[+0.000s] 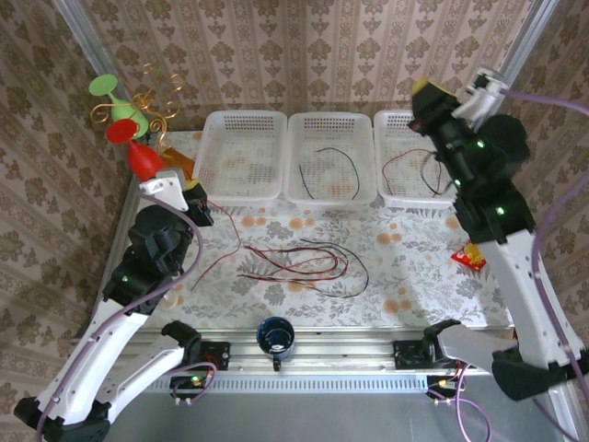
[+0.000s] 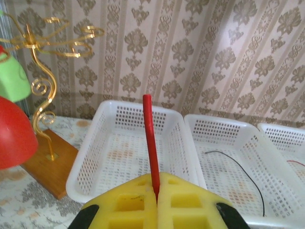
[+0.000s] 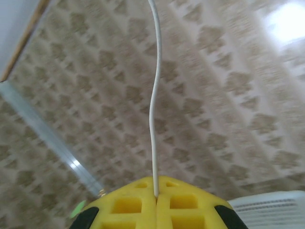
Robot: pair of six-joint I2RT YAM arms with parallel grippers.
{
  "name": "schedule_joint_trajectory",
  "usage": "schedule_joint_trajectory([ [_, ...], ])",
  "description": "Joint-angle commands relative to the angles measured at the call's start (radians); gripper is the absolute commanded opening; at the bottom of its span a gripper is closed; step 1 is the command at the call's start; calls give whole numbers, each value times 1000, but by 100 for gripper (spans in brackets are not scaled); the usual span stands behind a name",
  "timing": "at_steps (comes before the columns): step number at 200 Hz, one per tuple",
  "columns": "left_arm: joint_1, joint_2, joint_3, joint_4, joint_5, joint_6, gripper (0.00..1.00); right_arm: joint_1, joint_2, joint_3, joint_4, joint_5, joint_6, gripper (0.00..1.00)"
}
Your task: Untangle the cables
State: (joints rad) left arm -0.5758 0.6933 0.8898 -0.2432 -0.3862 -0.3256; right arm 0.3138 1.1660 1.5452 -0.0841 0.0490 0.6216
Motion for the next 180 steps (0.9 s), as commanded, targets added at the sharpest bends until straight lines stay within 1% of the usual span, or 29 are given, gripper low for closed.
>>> schedule_joint_trajectory([
  [1,-18,-9,-53,-1,30,-77,0,75,114,110,105,-38,7,0],
  [28,-52,-23,-101,16,26,-91,0,143,290,269,128,-49,-9,0],
  [74,-82,-51,-153,15,1,-122,0,191,570,575,131,-69,29,0],
  [99,-84,-77,-161,-1,-16,-125,0,232,752,802,71,-97,15,0],
  [118,-84,-94,-160,-18,-17,-125,0,252,907,1012,-19,-117,-18,0],
  [131,-84,-105,-160,-28,-17,-128,0,260,1013,1132,-81,-109,-36,0],
  [143,-84,-117,-161,-39,-16,-133,0,263,1091,1177,-96,-115,-49,0],
  [170,-82,-130,-161,-59,-10,-146,0,285,1234,1173,-99,-115,-102,0],
  [180,-84,-134,-161,-65,-9,-151,0,289,1288,1172,-118,-120,-95,0],
])
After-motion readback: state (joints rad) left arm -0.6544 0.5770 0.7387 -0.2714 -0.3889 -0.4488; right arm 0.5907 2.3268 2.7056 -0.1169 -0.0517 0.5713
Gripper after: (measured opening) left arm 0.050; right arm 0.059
